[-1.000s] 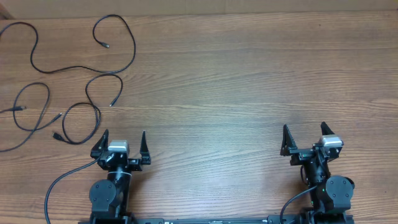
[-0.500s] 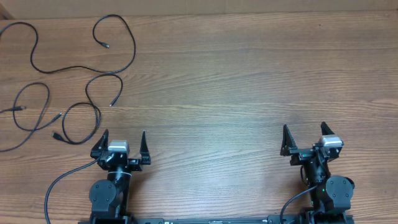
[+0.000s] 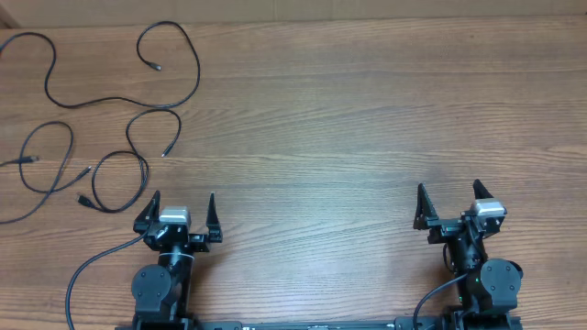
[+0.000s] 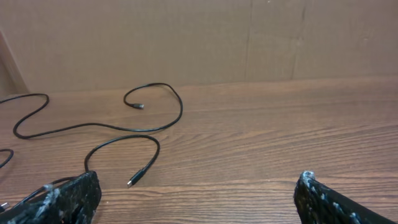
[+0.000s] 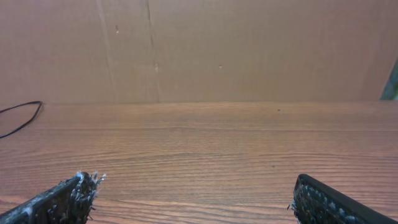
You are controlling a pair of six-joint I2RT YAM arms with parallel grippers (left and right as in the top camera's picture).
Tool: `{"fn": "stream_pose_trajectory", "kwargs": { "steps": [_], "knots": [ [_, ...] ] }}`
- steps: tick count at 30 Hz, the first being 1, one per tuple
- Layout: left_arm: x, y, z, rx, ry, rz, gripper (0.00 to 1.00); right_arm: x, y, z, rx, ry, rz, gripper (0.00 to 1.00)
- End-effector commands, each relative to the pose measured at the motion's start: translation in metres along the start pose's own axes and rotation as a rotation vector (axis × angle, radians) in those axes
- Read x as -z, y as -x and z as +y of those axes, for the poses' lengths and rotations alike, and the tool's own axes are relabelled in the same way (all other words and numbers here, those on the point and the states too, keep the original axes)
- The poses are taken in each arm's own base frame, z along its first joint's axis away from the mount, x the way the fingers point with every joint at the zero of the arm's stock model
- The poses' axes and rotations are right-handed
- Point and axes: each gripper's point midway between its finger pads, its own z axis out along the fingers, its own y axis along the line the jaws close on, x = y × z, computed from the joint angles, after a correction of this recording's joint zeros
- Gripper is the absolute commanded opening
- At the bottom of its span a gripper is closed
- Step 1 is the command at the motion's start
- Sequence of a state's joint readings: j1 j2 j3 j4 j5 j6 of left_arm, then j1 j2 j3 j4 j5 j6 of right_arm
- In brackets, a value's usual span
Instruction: Untangle cables
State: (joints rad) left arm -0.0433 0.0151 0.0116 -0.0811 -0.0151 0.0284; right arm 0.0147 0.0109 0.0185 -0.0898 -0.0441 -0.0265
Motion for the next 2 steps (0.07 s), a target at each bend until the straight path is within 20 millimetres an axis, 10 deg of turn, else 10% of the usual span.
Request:
{"fn": "stream_pose_trajectory", "kwargs": {
  "steps": [1, 2],
  "knots": [
    [0.0002, 0.0002, -0.0004, 0.014, -0.004, -0.008, 1.00, -0.0001, -0.0015, -0.0024, 0.005, -0.012, -0.004, 1.00],
    [0.0001, 0.0001, -0.0004, 0.014, -0.004, -0.008, 0.99, -0.0001, -0.0014, -0.0024, 0.005, -0.012, -0.005, 1.00]
  ]
}}
